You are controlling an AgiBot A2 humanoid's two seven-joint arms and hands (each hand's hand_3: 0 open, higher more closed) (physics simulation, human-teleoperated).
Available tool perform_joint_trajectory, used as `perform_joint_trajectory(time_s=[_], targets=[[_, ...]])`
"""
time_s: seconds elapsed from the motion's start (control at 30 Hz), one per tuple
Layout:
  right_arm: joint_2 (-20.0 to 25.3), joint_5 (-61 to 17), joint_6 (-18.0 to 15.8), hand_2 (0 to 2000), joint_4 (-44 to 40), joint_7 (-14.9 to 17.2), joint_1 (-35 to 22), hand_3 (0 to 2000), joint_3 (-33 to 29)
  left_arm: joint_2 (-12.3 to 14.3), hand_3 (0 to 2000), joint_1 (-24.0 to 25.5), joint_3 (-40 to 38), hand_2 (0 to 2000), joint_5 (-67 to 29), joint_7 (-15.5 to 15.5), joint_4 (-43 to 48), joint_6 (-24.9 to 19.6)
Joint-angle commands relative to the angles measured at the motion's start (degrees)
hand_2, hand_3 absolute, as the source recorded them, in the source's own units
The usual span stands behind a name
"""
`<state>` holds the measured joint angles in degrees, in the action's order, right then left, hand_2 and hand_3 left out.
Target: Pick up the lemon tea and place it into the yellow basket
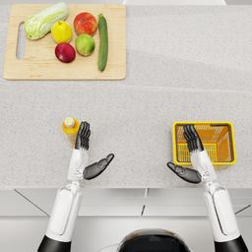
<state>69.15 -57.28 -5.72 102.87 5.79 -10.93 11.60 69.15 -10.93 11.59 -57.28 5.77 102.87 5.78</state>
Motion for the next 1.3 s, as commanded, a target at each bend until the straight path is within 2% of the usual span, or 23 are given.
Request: perform_joint_trajectory(time_s=[0.03,0.4,0.43,0.53,0.63,0.73,0.87,0.9,1.07,1.3], targets=[[0.0,0.0,0.0,0,0.0,0.0,0.0,0,0.0,0.0,0,0.0,0.0,0,0.0,0.0,0.0,0.0],[0.0,0.0,0.0,0,0.0,0.0,0.0,0,0.0,0.0,0,0.0,0.0,0,0.0,0.0,0.0,0.0],[0.1,0.0,0.0,0,-0.9,0.0,-0.1,0,1.7,0.1,0,-0.1,1.7,0,0.0,0.0,-0.9,0.0],[1.7,0.0,3.6,0,1.5,-3.7,-2.6,0,-3.1,1.4,0,-2.1,-3.3,0,0.0,-3.6,-0.8,-3.6],[2.5,0.0,4.9,0,1.4,-5.0,-5.0,0,-8.2,2.5,0,-4.7,-7.7,0,-2.5,-5.0,-3.8,-5.0],[3.0,-7.6,5.4,0,2.0,-5.5,-5.6,0,-10.6,3.1,0,-7.0,-10.4,0,-10.2,-5.5,-7.2,-5.5],[3.2,-14.3,5.6,0,2.5,-5.7,-7.4,0,-15.1,3.7,0,-9.0,-13.7,0,-18.4,-5.7,-13.6,-5.7],[3.4,-14.9,5.7,0,1.7,-5.7,-5.8,0,-15.3,3.8,0,-9.2,-14.1,0,-19.4,-5.7,-15.4,-5.7],[3.8,-16.3,5.7,0,0.7,-5.8,-6.6,0,-16.2,4.5,0,-10.2,-12.2,0,-21.3,-5.8,-26.0,-5.8],[4.4,-16.6,5.7,0,1.4,-5.8,-6.4,0,-15.2,6.5,0,-17.5,-8.7,0,-21.7,-5.8,-47.6,-5.8]])
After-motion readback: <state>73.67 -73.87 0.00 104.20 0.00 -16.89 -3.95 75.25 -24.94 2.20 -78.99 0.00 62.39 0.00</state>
